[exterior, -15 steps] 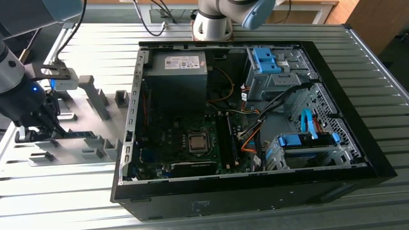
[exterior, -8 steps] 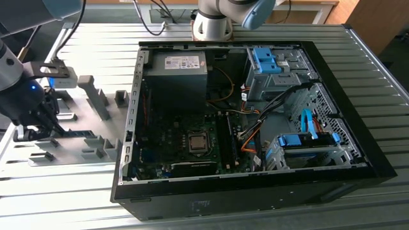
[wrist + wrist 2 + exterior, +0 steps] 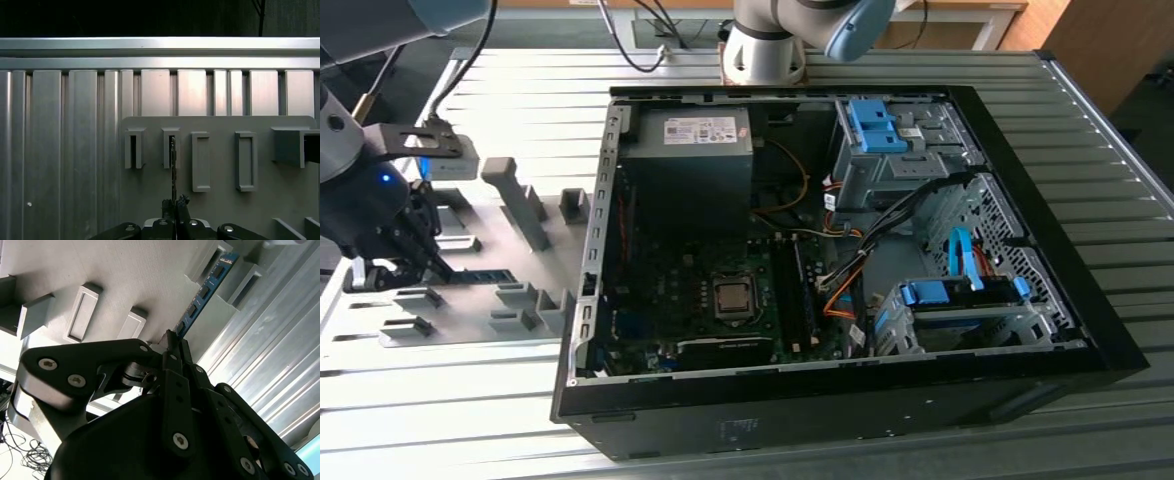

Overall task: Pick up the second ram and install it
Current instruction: 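Pick up the second ram and move it above second insertion slot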

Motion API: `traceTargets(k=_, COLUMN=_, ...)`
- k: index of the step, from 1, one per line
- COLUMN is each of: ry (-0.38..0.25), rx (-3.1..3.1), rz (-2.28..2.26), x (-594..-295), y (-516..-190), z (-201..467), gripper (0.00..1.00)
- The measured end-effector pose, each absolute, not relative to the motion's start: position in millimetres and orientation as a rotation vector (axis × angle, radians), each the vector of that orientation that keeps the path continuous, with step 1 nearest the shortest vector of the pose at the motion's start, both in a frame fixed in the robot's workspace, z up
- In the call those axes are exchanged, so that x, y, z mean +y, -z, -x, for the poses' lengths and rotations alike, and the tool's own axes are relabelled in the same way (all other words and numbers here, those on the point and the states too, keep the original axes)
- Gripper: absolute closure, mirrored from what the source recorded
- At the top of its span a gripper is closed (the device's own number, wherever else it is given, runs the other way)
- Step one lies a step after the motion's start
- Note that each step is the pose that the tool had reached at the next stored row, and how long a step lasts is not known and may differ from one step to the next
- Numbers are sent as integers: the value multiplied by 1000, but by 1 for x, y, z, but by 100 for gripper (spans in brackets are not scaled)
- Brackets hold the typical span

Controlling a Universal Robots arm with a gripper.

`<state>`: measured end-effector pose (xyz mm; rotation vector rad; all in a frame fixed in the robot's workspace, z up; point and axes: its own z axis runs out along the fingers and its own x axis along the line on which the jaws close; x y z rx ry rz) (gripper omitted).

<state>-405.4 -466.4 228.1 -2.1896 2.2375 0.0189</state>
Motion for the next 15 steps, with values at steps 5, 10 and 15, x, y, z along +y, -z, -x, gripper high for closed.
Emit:
traceTargets(k=5, ry=-19, rx=2238, rz=2190, x=-466, y=-231, z=405, gripper=86)
traceTargets(k=10, ry=-19, rx=2238, rz=2190, x=-466, y=-234, z=405, gripper=86)
traceTargets(k=15, ry=-19, rx=2238, rz=2190, x=-466, y=-238, z=405, gripper=86)
